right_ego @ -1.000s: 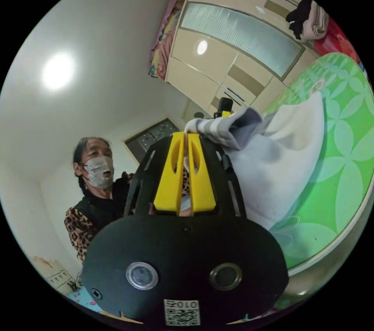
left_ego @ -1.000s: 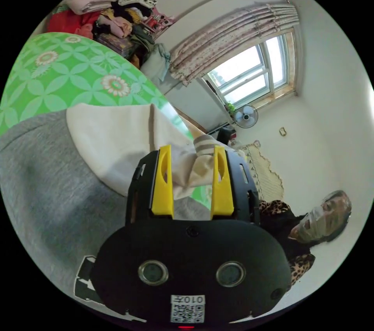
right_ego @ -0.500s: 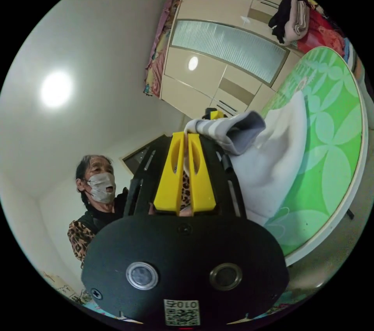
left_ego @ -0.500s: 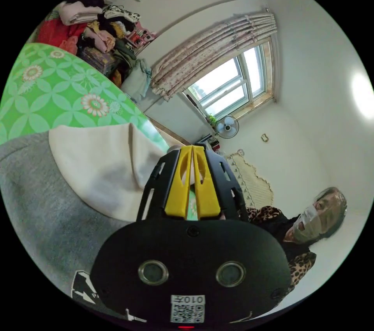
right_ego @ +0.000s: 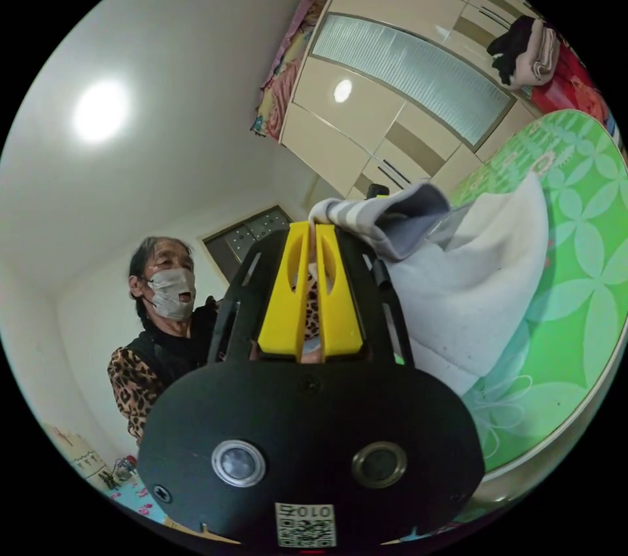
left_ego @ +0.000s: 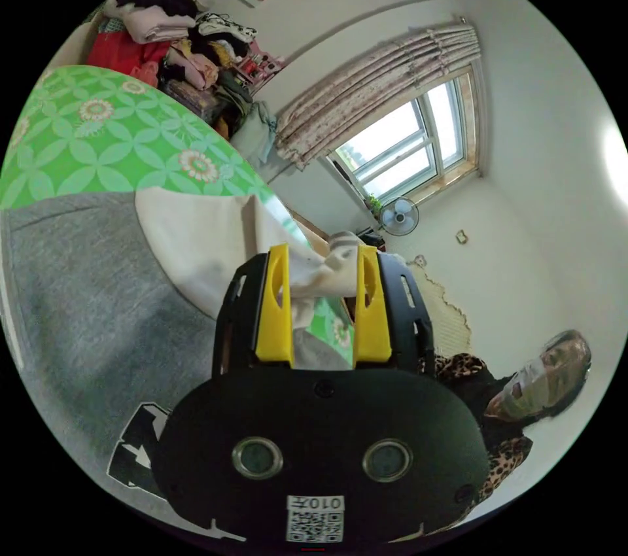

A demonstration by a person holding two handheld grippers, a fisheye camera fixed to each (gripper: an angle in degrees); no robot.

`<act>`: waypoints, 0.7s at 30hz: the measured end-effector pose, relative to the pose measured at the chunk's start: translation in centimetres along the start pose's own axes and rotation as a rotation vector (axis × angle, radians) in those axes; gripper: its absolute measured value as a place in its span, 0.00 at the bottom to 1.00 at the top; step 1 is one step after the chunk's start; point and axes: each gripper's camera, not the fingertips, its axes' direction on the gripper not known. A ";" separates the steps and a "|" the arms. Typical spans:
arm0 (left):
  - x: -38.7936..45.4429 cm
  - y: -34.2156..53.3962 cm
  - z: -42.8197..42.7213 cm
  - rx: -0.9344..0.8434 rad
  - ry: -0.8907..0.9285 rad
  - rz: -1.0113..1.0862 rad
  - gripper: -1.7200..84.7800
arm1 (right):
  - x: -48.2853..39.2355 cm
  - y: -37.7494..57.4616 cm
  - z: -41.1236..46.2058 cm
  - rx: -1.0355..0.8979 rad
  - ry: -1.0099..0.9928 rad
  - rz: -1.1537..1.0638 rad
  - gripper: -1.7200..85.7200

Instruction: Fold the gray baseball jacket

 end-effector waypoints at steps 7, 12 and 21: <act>0.7 -1.1 2.3 -0.128 -0.016 0.066 0.18 | 0.0 0.6 -0.2 0.032 -0.016 -0.008 0.06; 0.3 -1.3 3.0 -0.105 0.157 0.066 0.14 | 0.5 1.4 0.5 0.032 -0.005 0.017 0.06; 7.8 -4.0 -1.4 -0.005 0.046 0.187 0.03 | -2.2 0.2 3.5 0.071 0.093 -0.002 0.06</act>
